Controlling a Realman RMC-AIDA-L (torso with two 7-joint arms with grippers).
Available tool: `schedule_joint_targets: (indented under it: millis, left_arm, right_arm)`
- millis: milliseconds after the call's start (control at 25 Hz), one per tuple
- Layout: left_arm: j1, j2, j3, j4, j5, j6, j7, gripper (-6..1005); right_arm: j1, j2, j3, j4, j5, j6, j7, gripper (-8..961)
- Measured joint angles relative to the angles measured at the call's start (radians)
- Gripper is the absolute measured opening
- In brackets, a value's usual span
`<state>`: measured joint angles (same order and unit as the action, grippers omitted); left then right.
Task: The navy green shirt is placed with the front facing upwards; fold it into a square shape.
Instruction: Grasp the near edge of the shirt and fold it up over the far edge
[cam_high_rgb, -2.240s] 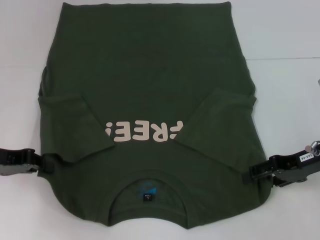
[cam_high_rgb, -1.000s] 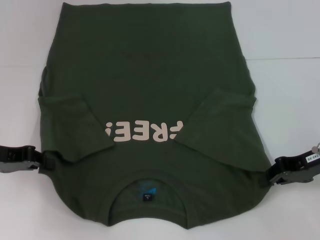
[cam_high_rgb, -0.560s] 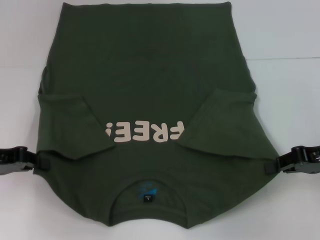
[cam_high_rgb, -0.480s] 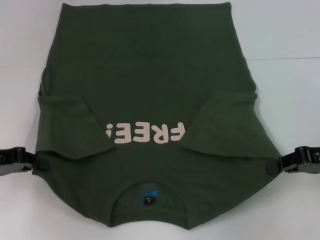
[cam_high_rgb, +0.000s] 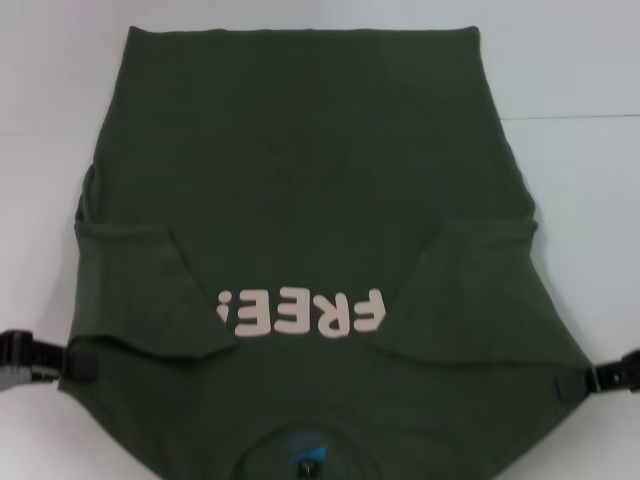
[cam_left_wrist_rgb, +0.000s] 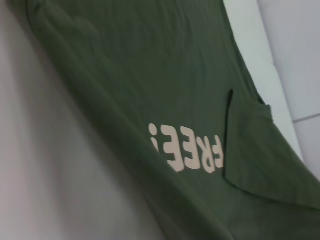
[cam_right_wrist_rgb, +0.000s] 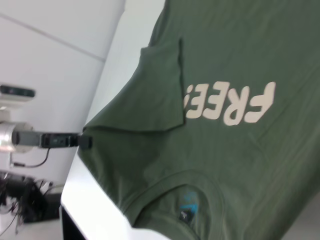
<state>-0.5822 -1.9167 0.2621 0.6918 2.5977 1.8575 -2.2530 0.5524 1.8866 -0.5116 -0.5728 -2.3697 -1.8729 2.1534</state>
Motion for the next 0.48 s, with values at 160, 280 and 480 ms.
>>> schedule_joint_targets:
  millis: [160,280,480]
  left_arm:
    - [0.027,-0.002,-0.007,0.01,0.01,0.083,0.012,87]
    - [0.051,-0.009,-0.004,0.022,0.012,0.143,0.018,89]
    - [0.078,-0.018,0.001,0.029,0.038,0.181,0.022,90]
  right_arm:
    - [-0.027,0.0,-0.022,0.001,-0.005,-0.057,-0.04,55]
    - [-0.045,0.0,-0.031,0.002,-0.006,-0.079,-0.054,56]
    - [-0.062,-0.001,-0.042,0.002,-0.006,-0.096,-0.064,58]
